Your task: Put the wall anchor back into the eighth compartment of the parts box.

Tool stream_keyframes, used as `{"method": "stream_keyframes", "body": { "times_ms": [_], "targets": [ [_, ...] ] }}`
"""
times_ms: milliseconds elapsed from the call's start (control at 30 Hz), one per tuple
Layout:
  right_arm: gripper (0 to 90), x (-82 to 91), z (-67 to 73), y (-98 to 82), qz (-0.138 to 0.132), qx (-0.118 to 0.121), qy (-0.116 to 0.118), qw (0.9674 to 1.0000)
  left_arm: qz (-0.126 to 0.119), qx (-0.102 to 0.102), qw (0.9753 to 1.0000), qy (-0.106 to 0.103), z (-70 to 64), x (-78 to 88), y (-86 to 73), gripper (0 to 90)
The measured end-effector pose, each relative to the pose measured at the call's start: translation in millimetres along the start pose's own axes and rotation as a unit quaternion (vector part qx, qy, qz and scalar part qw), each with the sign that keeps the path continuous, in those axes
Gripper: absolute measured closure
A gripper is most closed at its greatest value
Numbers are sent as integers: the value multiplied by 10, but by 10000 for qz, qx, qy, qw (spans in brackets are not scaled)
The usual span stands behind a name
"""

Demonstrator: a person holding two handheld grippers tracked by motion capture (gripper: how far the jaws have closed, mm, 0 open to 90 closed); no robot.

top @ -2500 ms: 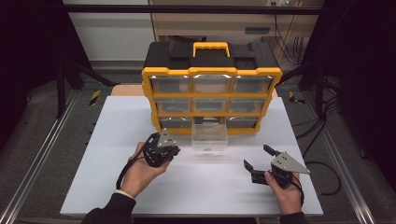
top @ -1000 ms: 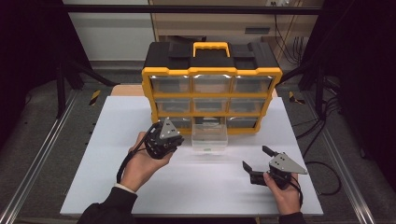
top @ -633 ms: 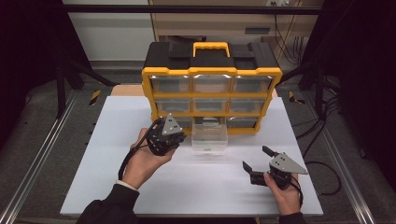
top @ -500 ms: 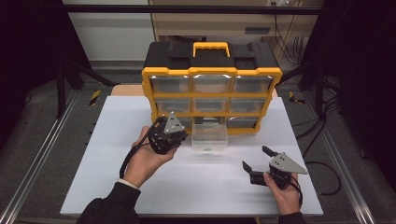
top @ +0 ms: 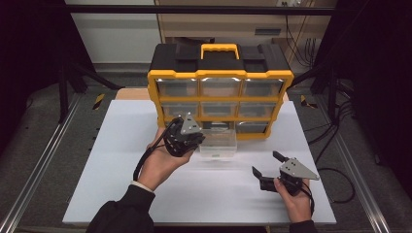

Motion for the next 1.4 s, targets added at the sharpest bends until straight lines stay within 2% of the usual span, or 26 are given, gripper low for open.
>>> {"method": "stream_keyframes", "body": {
  "times_ms": [167, 533, 700, 1000, 1333, 1400],
  "targets": [
    [72, 20, -16, 8, -39, -16, -59, 10000, -99, -18, 9999, 48, -35, 4, 54, 839],
    [72, 25, -9, 10, -58, 8, -57, 10000, -119, -24, 9999, 32, -54, -3, 77, 839],
    [72, 32, -16, 7, -46, -39, -74, 10000, -167, 2, 9999, -10, -60, -29, 98, 839],
    [72, 35, 3, 14, -41, 13, -40, 10000, -219, 32, 9997, -51, -80, -101, 124, 840],
    [72, 34, 3, 11, -47, 23, -28, 10000, -261, 121, 9995, -161, -77, -187, 161, 839],
    [72, 36, 2, 12, -52, 29, -27, 10000, -307, 182, 9991, -234, -85, -196, 174, 839]
  ]
}}
Point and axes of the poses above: each handheld gripper's, and its own axes: x roughly backward along the jaws, y roughly out of its top, z roughly to its left, the point moved 4 cm from there along -x, roughly forward along the jaws, and after that the axes turned 4 degrees about x, right-handed, at the moved point
